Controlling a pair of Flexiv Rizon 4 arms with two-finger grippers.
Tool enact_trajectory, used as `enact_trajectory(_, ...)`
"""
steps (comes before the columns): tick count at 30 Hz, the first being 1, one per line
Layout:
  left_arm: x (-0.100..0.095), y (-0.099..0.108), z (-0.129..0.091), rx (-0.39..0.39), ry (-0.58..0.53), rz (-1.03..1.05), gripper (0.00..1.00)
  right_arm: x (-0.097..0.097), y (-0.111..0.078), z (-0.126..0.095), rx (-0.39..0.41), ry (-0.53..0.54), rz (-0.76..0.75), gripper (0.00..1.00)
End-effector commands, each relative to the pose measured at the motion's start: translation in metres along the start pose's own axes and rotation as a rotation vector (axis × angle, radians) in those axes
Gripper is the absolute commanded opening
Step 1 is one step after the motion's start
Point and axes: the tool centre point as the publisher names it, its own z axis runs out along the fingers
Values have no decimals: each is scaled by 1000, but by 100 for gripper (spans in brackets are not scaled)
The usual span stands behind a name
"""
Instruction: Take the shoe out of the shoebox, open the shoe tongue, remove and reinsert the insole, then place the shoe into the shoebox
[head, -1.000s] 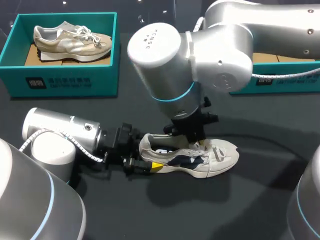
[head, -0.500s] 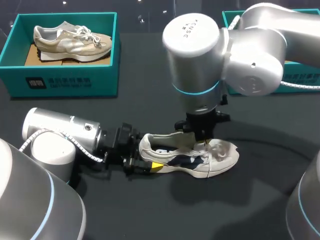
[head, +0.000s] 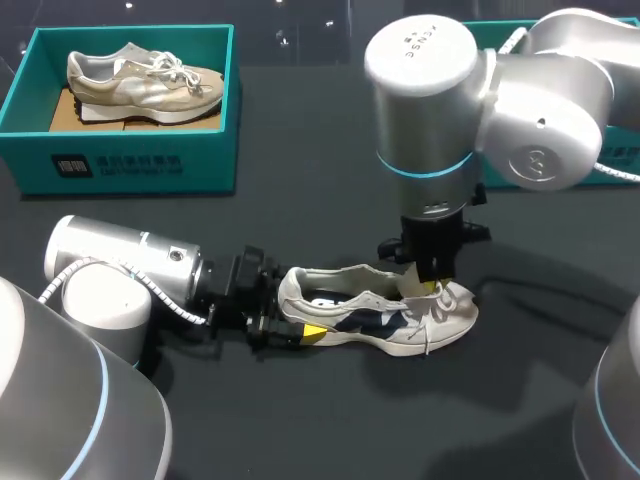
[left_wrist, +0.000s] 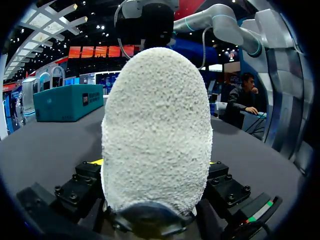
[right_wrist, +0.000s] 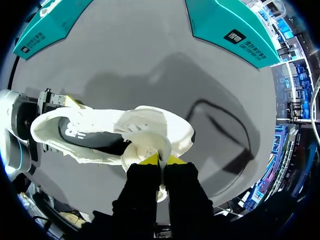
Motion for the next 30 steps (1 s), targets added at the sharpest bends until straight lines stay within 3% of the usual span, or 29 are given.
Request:
enact_trajectory(1,3,3,3,-2,-1,0,0,-9,3,11,16,19,-12,0)
enact_trajectory(7,3,3,3,-2,-1,0,0,-15,9,26,18,-9,-21,0)
enact_trajectory(14,3,3,3,-2,-1,0,0,-19,10,34,31,-43,-4,30)
enact_trajectory(15,3,3,3,-2,-1,0,0,-20,9,35,32,-46,1,36)
enact_trajectory(17,3,3,3,-2,-1,0,0,-21,8,35,37,-54,15,59)
enact_trajectory(18,3,3,3,-2,-1,0,0,-23,7,36,42,-56,21,64)
enact_trajectory(20,3,3,3,-2,-1,0,0,-25,6,38,52,-64,40,66)
enact_trajectory(25,3,3,3,-2,-1,0,0,-33,2,39,57,-73,58,60)
enact_trajectory(30,3,3,3,-2,-1,0,0,-39,-3,24,49,-99,65,57)
